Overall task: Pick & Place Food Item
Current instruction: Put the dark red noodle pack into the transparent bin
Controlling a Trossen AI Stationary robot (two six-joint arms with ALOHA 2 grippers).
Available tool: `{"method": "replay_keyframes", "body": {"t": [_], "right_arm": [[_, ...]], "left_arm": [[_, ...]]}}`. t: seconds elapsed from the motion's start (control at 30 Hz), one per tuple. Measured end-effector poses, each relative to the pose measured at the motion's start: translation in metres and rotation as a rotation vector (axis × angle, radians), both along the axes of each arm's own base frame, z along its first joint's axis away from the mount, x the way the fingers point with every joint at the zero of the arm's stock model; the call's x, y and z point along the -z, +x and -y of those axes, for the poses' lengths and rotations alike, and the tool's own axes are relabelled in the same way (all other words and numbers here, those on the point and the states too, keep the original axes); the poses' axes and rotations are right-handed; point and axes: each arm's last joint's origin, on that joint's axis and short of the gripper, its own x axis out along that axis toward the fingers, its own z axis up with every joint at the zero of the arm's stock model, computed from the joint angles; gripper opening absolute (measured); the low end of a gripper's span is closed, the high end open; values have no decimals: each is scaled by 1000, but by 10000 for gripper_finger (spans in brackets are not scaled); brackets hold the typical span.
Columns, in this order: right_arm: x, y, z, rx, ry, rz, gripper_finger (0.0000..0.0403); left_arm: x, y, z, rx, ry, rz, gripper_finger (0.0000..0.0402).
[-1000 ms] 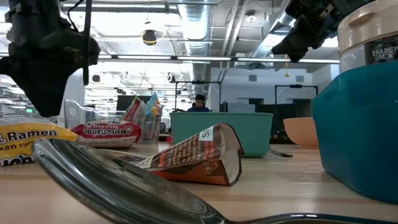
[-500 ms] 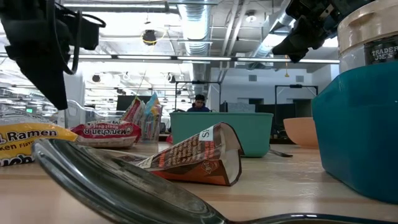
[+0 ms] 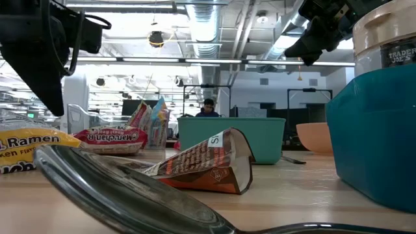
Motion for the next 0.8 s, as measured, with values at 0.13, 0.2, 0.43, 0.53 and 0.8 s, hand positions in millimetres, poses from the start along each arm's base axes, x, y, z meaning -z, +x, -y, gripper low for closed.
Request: {"method": "replay_keyframes", "body": {"t": [0.13, 0.2, 0.43, 0.53, 0.8], "right_arm": [[0, 0, 0, 0, 0, 0, 0], [0, 0, 0, 0, 0, 1, 0], [0, 0, 0, 1, 0, 0, 0], [0, 0, 0, 1, 0, 1, 0], [0, 0, 0, 0, -1, 1, 0]], "left_arm": [[6, 5, -2, -22, 43, 4, 199], [13, 7, 0, 6, 66, -36, 203], [39, 13, 4, 23, 112, -148, 188], [42, 13, 4, 22, 120, -160, 178], [41, 12, 1, -55, 180, -122, 142]]}}
